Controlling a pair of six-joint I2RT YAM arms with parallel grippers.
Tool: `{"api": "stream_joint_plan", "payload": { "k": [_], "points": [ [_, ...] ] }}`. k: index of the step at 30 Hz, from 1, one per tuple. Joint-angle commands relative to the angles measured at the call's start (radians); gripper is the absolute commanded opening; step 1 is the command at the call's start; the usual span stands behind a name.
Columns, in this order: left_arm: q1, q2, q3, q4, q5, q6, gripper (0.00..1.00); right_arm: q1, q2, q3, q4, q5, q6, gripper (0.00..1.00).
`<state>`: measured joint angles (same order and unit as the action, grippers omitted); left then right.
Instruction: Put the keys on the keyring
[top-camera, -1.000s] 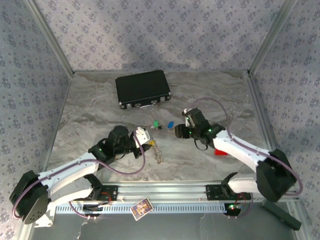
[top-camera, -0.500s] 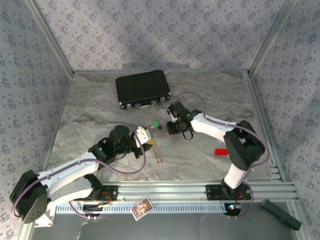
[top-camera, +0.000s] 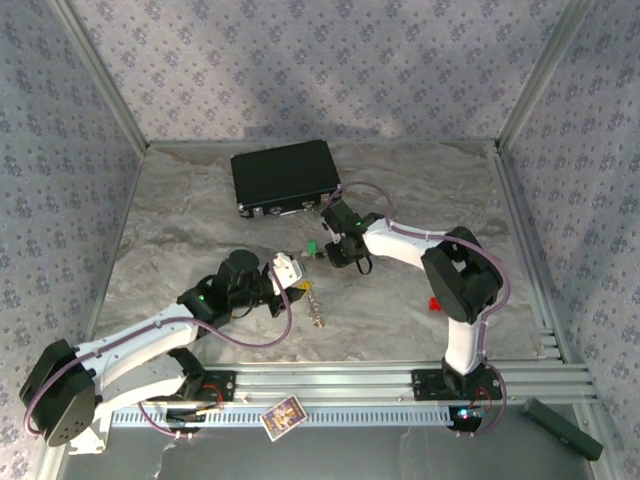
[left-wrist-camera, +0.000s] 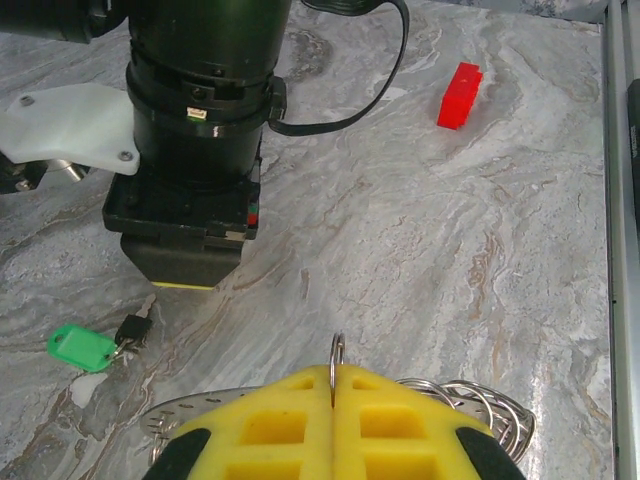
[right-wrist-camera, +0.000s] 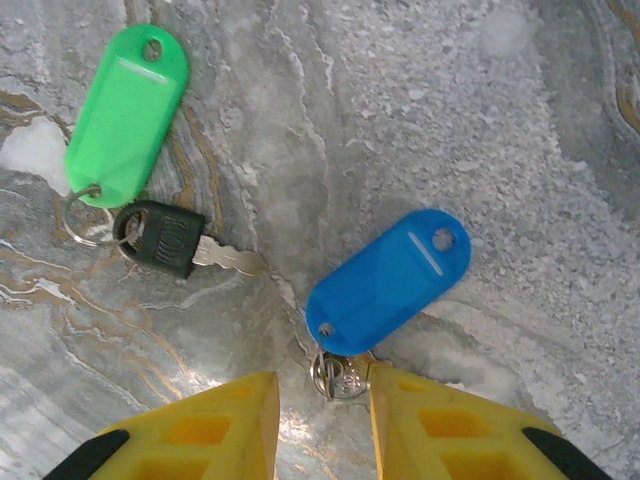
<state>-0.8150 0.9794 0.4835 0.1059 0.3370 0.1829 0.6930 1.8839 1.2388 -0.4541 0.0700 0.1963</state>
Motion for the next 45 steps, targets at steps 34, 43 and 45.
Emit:
{"api": "stream_joint_plan", "payload": {
  "k": [34, 43, 45],
  "points": [
    [-0.008, -0.04, 0.032, -0.023, 0.015, 0.033, 0.0, 0.118, -0.307, -0.168, -0.207, 0.114, -0.013, 0.0],
    [-0.009, -0.048, 0.024, -0.015, 0.036, 0.029, 0.0, 0.175, -0.67, -0.319, -0.074, 0.02, -0.108, 0.0],
    [-0.01, -0.047, 0.023, -0.012, 0.039, 0.023, 0.0, 0.177, -0.721, -0.344, -0.024, -0.009, -0.131, 0.0]
  ]
}}
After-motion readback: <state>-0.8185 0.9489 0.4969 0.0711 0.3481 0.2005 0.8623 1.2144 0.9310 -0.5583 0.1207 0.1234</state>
